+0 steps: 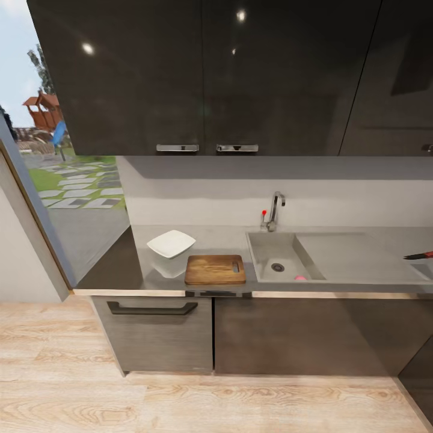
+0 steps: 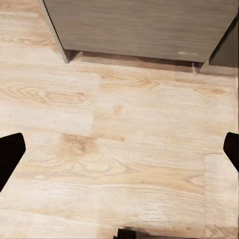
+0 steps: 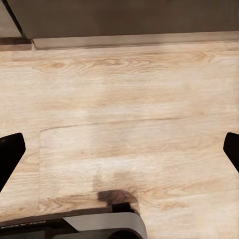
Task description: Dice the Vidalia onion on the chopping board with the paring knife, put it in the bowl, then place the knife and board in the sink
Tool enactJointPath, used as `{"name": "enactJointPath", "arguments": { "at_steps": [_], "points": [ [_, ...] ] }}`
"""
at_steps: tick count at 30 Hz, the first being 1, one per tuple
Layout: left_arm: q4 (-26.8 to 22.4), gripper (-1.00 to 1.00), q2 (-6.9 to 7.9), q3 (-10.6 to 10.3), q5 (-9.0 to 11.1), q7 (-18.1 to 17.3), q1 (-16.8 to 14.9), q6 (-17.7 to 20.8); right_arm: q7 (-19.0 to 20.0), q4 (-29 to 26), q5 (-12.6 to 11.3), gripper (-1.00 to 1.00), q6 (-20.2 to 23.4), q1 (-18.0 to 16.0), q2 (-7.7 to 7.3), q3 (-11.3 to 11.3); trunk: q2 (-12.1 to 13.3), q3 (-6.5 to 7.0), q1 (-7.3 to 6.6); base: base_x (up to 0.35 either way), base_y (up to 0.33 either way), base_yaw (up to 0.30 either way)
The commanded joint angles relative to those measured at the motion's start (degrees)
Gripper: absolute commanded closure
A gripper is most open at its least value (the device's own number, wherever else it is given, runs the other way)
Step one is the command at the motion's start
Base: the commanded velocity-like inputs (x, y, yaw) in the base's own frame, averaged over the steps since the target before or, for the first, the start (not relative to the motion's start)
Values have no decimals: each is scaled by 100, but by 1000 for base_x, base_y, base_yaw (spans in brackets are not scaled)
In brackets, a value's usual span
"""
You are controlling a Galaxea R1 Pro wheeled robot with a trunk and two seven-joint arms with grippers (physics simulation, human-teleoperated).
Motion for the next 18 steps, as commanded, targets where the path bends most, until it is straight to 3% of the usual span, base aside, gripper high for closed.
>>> {"name": "enactJointPath", "arguments": {
  "at_steps": [1,8,13,15,18],
  "points": [
    [-103,-100,-19,10,16,-17,5,-1,-36,3,-25,-100,-12,-6,1,49,-11,-12,3,0,0,0],
    [-941,-100,-296,11,-10,2,62,51,-36,3,-25,-100,-12,-6,1,51,-11,-12,3,0,0,0],
    [-1466,-100,-343,16,-12,-1,174,258,-36,3,-25,-100,-12,-6,1,50,-11,-12,3,0,0,0],
    [-1869,-100,-330,17,-5,6,348,360,-36,3,-25,-100,-12,-7,1,51,-11,-12,3,0,0,0],
    [-2903,-100,-213,17,32,13,940,606,-36,3,-25,-100,-12,-5,1,51,-11,-12,3,0,0,0]
  ]
}}
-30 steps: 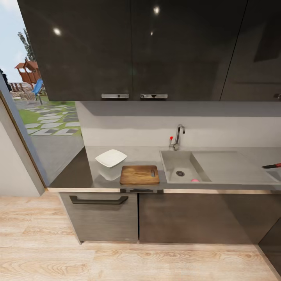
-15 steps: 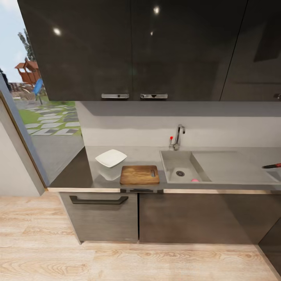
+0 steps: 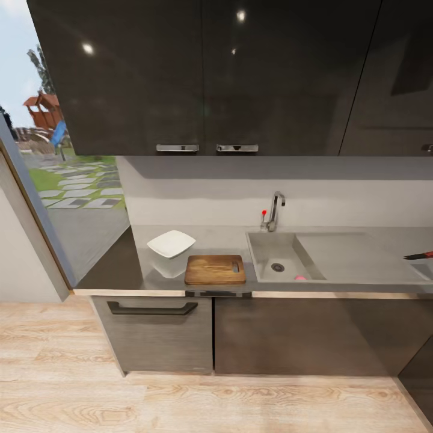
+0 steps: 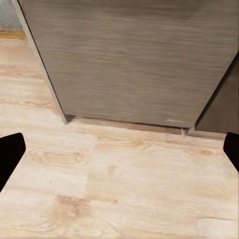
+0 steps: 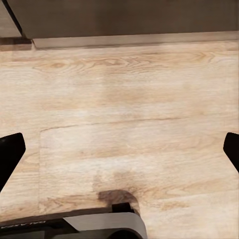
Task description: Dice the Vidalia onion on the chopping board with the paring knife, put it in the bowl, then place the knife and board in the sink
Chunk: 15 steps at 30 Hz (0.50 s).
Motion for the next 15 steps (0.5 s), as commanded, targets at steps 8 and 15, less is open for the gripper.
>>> {"name": "enactJointPath", "arguments": {
  "at_steps": [8,15],
  "points": [
    [-1440,-100,60,12,37,-37,1100,577,-38,3,-25,-100,-12,-3,1,51,-11,-11,4,0,0,0],
    [-968,-100,-33,75,45,10,1329,-145,-36,3,-25,-100,-12,-6,1,49,-11,-11,4,0,0,0]
  ]
}}
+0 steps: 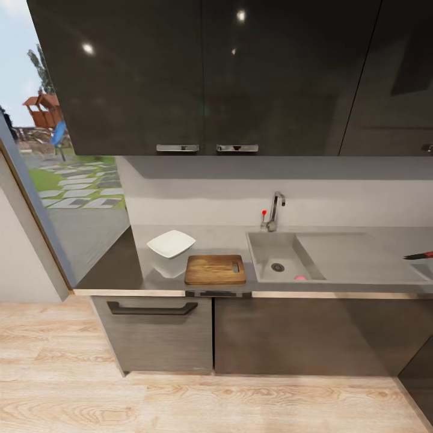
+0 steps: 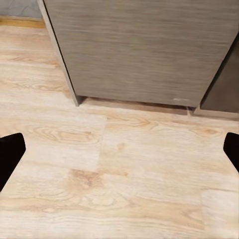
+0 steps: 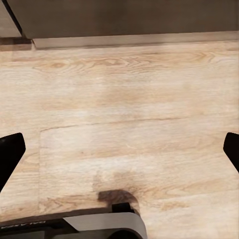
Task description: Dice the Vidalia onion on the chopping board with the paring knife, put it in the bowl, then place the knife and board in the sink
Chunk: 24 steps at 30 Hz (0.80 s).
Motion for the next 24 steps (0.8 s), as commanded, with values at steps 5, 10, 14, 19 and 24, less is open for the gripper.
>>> {"name": "enactJointPath", "arguments": {
  "at_steps": [5,10,14,19,24],
  "points": [
    [158,-100,-12,15,21,0,4,-257,-36,3,-24,-100,-12,-4,1,53,-12,-11,4,0,0,0],
    [259,-100,-22,16,28,9,4,-289,-36,3,-24,-100,-12,-4,1,49,-12,-11,4,0,0,0],
    [274,-100,-55,10,29,17,4,-245,-36,3,-24,-100,-12,-2,1,50,-12,-11,4,0,0,0],
    [295,-100,-86,3,30,20,4,-157,-37,3,-24,-100,-12,-3,1,47,-12,-11,4,0,0,0],
    [387,-100,-159,5,30,20,4,-141,-36,-2,-37,-100,-12,-2,19,46,-12,-11,4,0,0,0]
  ]
}}
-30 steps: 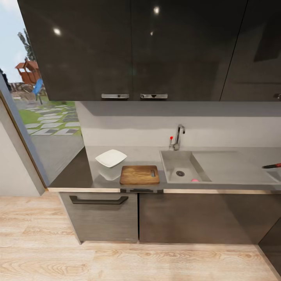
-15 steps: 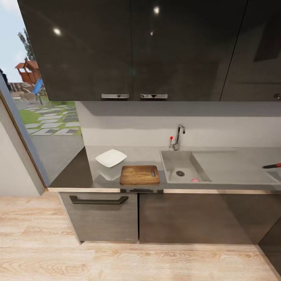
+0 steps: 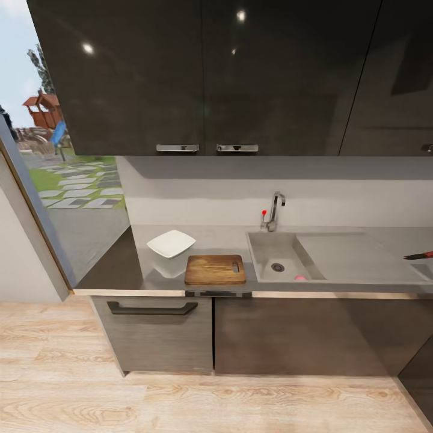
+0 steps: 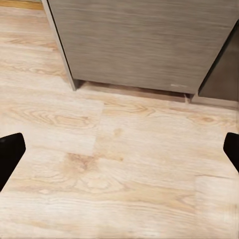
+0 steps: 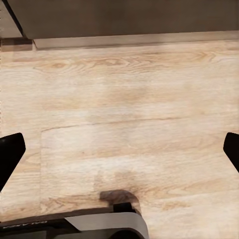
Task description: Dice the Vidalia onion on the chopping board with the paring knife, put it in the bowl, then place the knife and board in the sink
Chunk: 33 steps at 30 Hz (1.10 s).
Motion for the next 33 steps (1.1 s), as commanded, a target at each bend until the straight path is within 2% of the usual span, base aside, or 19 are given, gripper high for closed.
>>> {"name": "enactJointPath", "arguments": {
  "at_steps": [1,3,7,9,12,15,24,26,28,30,31,33],
  "points": [
    [14,-100,-12,7,21,-8,0,-6,-33,2,-26,-100,-12,-6,20,54,-12,-11,4,0,0,0],
    [76,-100,-28,8,21,-8,0,-4,-11,-5,-22,-100,-12,-4,68,64,-12,-11,4,0,0,0],
    [163,-100,-40,3,21,-8,0,-3,-5,-37,-22,-100,-15,-5,45,51,-12,-11,4,0,0,0],
    [191,-100,-43,0,21,-8,0,-3,-11,-190,-25,-100,-26,-5,-14,38,-12,-11,4,0,0,0],
    [208,-100,-44,-6,22,-8,0,-3,-19,-705,-7,-100,-11,-3,-145,32,-12,-11,4,0,0,0],
    [222,-100,-44,-8,25,-8,0,-3,-63,-1579,3,-100,82,-3,-403,30,-12,-11,4,0,0,0],
    [248,-100,-44,-6,27,-8,0,-7,-476,-3345,98,-100,452,-3,-651,35,-12,-11,4,0,0,0],
    [227,-100,-44,-1,29,-8,0,-10,-623,-3823,231,-100,585,-3,-757,44,-12,-11,4,0,0,0],
    [207,-100,-44,10,29,-8,0,-11,-871,-4619,503,-100,674,2,-961,57,-12,-11,4,0,0,0],
    [205,-100,-44,14,29,-8,0,-11,-955,-4880,577,-100,688,30,-1049,62,-12,-11,4,0,0,0],
    [203,-100,-44,20,30,-8,0,-12,-1063,-5193,644,-100,684,186,-1142,67,-12,-11,4,0,0,0],
    [202,-100,-44,23,30,-8,0,-12,-1153,-5507,679,-100,624,434,-1193,70,-12,-11,4,0,0,0]
  ]
}}
